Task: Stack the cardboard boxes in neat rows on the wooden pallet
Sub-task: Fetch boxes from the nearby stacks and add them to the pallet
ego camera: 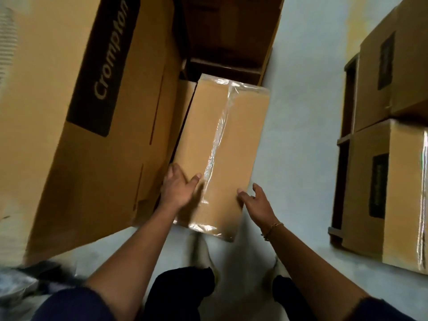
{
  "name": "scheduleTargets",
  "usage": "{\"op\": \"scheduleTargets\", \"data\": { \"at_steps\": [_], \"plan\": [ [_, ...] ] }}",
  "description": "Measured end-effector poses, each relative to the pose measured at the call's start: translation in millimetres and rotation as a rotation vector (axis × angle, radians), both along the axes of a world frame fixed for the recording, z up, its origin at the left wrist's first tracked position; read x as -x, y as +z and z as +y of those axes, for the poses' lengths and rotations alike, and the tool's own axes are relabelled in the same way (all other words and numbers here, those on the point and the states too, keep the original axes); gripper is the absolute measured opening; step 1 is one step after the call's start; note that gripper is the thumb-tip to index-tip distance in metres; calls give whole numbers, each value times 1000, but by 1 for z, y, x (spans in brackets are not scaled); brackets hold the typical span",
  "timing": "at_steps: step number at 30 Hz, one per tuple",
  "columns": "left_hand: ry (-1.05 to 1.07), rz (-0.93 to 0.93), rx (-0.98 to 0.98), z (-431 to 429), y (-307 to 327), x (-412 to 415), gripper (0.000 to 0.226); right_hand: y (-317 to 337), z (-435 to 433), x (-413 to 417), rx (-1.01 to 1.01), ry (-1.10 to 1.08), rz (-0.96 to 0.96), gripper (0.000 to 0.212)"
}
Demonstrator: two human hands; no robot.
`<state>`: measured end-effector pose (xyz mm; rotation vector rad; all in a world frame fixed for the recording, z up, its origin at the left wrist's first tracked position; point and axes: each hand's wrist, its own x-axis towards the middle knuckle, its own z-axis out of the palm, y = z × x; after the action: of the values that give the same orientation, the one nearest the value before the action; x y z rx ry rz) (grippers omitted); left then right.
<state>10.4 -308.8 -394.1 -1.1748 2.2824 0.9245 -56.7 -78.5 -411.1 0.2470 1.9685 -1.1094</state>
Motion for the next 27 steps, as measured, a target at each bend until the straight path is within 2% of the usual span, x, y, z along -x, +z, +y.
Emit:
{"op": "scheduleTargets", "data": {
  "at_steps": [4,8,12,16,20,23,25,27],
  "plan": [
    [84,-17,-57,-8,-30,-1,100,-31,-10,0,16,-47,-8,72],
    [196,30,32,-9,-49,3,97,-55,-16,-1,59,-83,3,56],
    [263,26,57,-7,-59,11,91,-71,-16,0,58,-160,-28,76],
    [285,55,-61,-11,-69,1,66,-76,-5,1,24,-212,-28,96],
    [251,92,-77,-8,-73,-6,67,-83,2,0,38,-191,-4,85],
    [184,130,-120,-1,-71,-13,66,-83,13,2,31,-188,28,101],
    [142,144,-127,6,-58,-14,65,-70,25,6,25,-180,62,94],
    [111,166,-130,16,-37,-11,66,-43,39,13,18,-178,94,75]
  ]
}}
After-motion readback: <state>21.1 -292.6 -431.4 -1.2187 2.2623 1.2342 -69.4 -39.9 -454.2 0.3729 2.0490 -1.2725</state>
